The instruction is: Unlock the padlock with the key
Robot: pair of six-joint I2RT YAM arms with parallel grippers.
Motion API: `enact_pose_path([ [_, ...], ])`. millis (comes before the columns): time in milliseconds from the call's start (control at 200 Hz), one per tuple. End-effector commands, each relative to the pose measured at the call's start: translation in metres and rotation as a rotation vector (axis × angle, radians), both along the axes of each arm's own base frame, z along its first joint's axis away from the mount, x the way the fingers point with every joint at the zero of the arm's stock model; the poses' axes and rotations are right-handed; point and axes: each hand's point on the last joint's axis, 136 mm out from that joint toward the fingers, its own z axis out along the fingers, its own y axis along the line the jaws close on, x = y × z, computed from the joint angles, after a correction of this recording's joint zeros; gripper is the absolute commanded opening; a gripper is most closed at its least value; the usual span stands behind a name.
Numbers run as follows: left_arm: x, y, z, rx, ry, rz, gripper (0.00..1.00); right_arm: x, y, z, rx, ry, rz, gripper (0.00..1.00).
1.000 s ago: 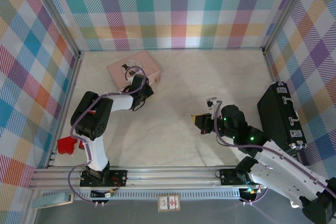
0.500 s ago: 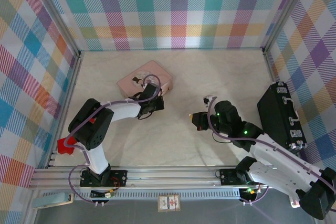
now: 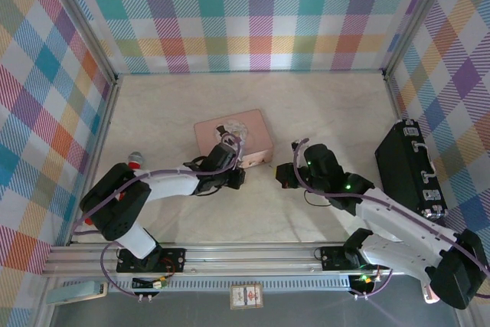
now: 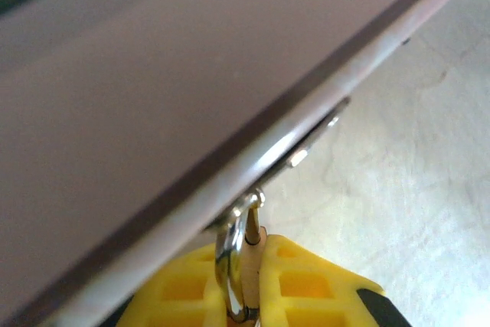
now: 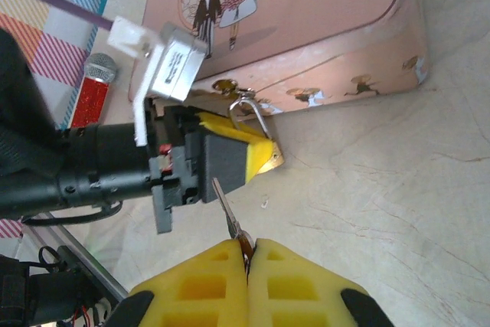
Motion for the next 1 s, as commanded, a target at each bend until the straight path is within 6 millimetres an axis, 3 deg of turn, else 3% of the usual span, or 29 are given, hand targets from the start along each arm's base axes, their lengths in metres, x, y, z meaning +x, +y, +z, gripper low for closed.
enact_pose_path([
  [0, -0.002, -0.008, 0.016, -0.063, -0.062, -0.053, 0.02, 0.004, 0.009, 0.005, 0.062, 0.015, -0.002, 0.0],
  [235, -0.006, -0.002, 0.02, -0.182, -0.144, 0.0, 0.2, 0.004, 0.006, 0.002, 0.067, 0.033, -0.031, 0.0],
  [490, -0.016, 0.024, 0.035, -0.287, -0.275, 0.085, 0.47, 0.003, 0.002, 0.003, 0.074, 0.029, -0.046, 0.0],
  [695, -0.015, 0.027, 0.033, -0.284, -0.284, 0.096, 0.5, 0.002, 0.008, -0.001, 0.094, 0.051, -0.035, 0.0],
  [995, -0.003, 0.005, 0.022, -0.34, -0.24, 0.09, 0.44, -0.004, 0.011, -0.017, 0.126, 0.123, -0.042, 0.0],
])
